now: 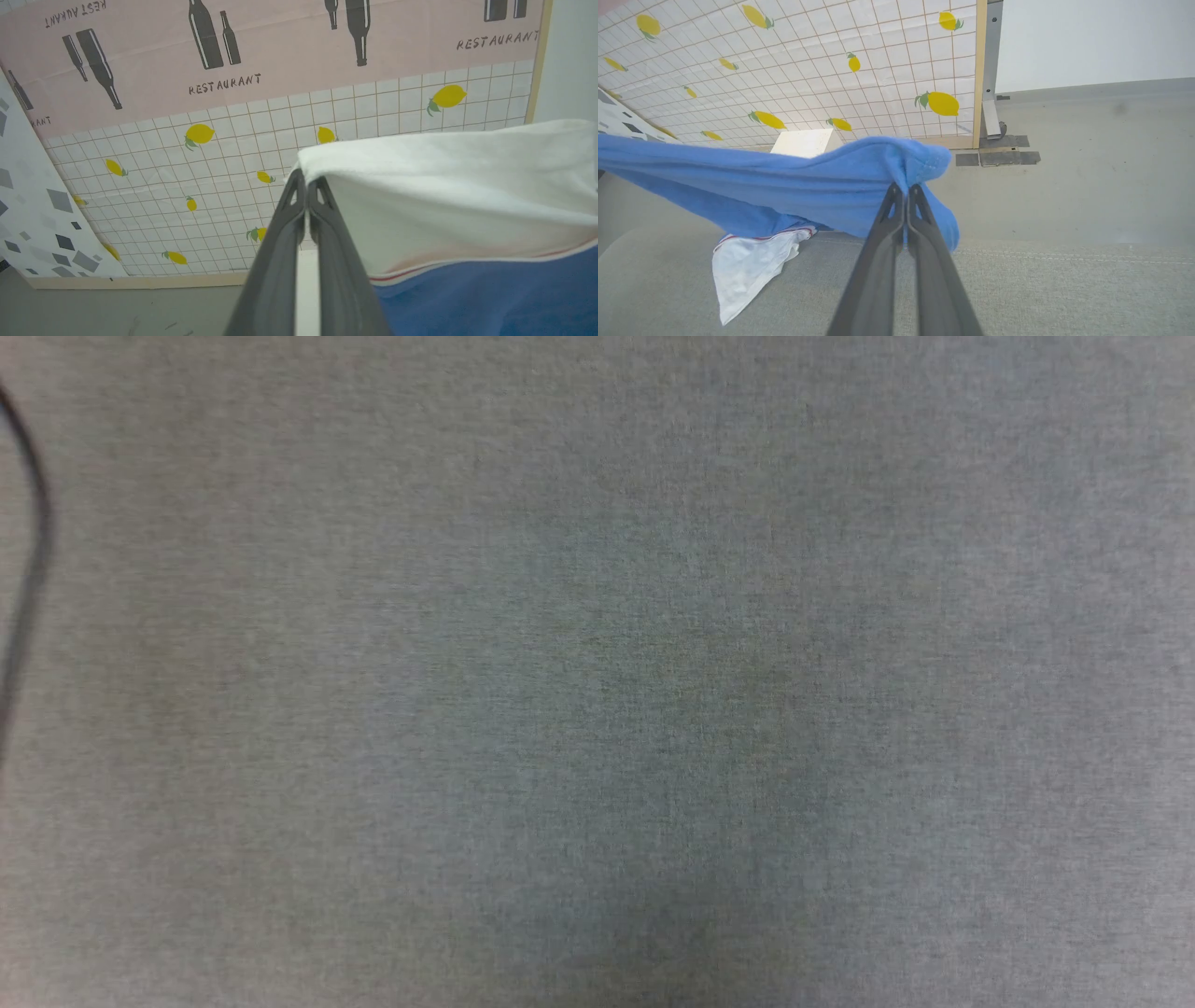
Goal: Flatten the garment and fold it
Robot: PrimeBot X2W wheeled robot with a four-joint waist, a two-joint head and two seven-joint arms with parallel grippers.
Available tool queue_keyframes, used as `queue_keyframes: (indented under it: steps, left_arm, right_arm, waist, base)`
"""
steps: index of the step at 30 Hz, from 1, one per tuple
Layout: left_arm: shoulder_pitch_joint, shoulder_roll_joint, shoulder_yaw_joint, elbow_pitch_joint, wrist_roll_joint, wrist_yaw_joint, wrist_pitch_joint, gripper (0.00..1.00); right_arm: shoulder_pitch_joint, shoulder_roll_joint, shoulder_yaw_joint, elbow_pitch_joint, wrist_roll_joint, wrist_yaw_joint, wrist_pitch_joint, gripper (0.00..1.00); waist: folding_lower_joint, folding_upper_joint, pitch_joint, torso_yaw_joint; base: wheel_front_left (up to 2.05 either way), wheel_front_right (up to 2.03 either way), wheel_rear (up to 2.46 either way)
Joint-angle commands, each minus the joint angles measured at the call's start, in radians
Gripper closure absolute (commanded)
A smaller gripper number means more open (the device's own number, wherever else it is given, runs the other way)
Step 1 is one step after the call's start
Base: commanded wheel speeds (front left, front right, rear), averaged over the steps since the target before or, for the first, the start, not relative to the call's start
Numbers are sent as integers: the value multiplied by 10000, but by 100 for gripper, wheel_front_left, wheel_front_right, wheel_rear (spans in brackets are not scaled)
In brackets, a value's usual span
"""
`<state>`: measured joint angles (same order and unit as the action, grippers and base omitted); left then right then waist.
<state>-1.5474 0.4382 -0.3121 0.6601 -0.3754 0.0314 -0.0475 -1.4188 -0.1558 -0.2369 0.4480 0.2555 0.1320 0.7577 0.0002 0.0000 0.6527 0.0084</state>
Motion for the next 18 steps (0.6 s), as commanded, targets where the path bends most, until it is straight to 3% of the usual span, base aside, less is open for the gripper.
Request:
queue_keyframes:
  steps: [1,7,13,18]
  left_arm:
    - [379,-62,-63,105,-146,-105,-167,100]
    - [2334,-404,-273,405,-459,-381,-983,100]
    - [5481,-522,-473,136,-810,-570,-1682,100]
    - [8374,-706,-471,-821,-1339,-363,-1783,100]
  right_arm:
    - [447,-169,149,37,214,-13,-160,100]
    - [2654,-496,992,89,1469,-13,-814,100]
    - [5588,-777,1798,-234,2749,-13,-1501,100]
    - [8048,-943,1917,-737,3594,-13,-1775,100]
  waist:
    - [-2,0,-451,132]
    - [-2,0,-1742,330]
    - [-2,0,-3485,467]
    - [-2,0,-4637,618]
  base:
    - [0,0,0]
    - [0,0,0]
    - [0,0,0]
    - [0,0,0]
